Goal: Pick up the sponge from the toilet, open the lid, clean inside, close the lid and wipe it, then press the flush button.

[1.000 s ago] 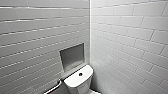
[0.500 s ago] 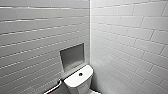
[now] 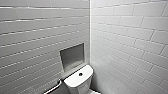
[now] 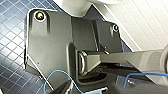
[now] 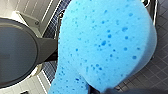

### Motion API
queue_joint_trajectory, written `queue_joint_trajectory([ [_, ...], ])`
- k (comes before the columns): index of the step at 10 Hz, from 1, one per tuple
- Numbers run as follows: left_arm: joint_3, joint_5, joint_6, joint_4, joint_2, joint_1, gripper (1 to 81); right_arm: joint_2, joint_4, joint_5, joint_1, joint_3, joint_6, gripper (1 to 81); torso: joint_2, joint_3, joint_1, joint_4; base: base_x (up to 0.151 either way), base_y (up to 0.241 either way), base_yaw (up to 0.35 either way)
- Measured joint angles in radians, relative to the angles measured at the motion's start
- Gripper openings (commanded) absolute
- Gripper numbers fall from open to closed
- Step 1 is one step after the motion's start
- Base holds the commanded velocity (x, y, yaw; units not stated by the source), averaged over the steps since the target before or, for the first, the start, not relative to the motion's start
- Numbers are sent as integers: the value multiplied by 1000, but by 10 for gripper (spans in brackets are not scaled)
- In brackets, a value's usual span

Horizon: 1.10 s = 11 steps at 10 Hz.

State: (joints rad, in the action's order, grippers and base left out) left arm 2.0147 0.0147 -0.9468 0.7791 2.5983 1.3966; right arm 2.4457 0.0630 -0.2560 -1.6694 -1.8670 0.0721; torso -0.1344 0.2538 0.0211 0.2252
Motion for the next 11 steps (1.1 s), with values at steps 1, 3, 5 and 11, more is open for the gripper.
queue_joint_trajectory([
  [1, -97, 4, 2, 13, -86, -35, 811, -16, 1, -8, -2, 20, -2, 10, 0, 0, 0, 0, 0, 0, 0],
  [3, -256, 49, 2, 51, -231, -133, 811, -20, 2, -10, -2, 39, -4, 10, 0, 0, 0, 0, 0, 0, 0],
  [5, -334, 119, 4, 97, -277, -271, 811, -20, 3, -10, -1, 39, -11, 10, 0, 0, 0, 0, 0, 0, 0],
  [11, -373, 352, 19, 181, -301, -603, 811, -27, 3, -13, 0, 39, -29, 10, 0, 1, 0, 0, 0, 0, 0],
])
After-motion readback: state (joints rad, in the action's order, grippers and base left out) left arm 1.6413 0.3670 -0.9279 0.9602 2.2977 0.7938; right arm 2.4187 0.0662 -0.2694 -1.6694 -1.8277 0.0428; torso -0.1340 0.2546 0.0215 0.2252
